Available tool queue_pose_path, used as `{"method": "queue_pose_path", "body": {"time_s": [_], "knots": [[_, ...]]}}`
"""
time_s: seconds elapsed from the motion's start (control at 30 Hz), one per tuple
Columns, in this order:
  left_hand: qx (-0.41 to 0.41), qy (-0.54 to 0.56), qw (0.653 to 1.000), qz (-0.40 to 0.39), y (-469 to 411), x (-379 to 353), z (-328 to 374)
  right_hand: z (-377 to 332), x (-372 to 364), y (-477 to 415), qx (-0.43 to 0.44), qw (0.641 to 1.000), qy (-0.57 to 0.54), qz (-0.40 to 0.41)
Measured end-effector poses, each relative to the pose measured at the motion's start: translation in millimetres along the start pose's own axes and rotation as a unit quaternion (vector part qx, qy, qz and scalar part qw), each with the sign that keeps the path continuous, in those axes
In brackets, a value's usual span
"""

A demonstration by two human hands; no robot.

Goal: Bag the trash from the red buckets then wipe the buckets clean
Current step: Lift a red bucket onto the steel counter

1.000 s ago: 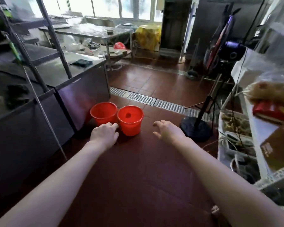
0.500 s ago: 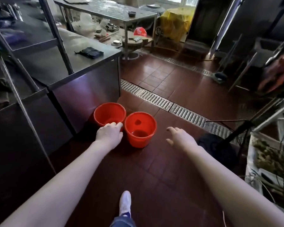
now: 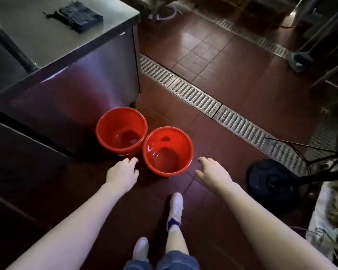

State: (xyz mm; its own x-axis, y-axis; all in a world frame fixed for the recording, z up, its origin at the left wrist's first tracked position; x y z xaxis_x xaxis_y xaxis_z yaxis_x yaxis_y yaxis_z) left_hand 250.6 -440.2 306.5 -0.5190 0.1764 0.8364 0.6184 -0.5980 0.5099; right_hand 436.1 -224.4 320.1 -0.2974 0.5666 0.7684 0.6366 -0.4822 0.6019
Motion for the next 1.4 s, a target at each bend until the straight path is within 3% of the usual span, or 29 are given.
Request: {"method": "queue_pose_path", "body": {"time_s": [0.17, 0.33, 0.43, 0.73, 1.03, 1.23, 1.4], "knots": [[0.078, 0.015, 0.996, -0.037, -99, -54, -12, 24, -17, -123, 0.005, 1.000, 0.008, -0.022], [0.167, 0.228, 0.952, -0.119, -189, -159, -32, 70, -63, -236, -0.049, 0.997, -0.049, -0.040], [0.210, 0.295, 0.922, -0.135, -231, -216, -42, 100, -103, -291, -0.090, 0.989, -0.091, -0.068], [0.236, 0.273, 0.925, -0.116, -342, -299, -75, 154, -205, -400, -0.171, 0.967, -0.168, -0.082], [0.199, 0.245, 0.940, -0.129, -358, -276, -77, 157, -191, -407, -0.187, 0.955, -0.226, -0.045], [0.167, 0.247, 0.936, -0.189, -365, -195, -54, 153, -106, -374, -0.191, 0.955, -0.216, -0.066], [0.125, 0.252, 0.943, -0.176, -371, -89, -8, 149, -2, -338, -0.206, 0.952, -0.226, -0.034]]}}
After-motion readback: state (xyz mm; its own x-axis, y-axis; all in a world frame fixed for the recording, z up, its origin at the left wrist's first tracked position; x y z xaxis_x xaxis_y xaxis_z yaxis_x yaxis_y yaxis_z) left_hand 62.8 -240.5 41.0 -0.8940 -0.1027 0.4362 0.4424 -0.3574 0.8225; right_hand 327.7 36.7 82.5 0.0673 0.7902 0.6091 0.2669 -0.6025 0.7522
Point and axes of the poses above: each hand's wrist, its own y-axis away from the middle knuckle, its own x-axis out of the back of the hand, z = x × y, the point moved 10 cm from there along -y, towards the middle knuckle, and after that the axes turned 7 degrees about -z, right-handed, at the moved point
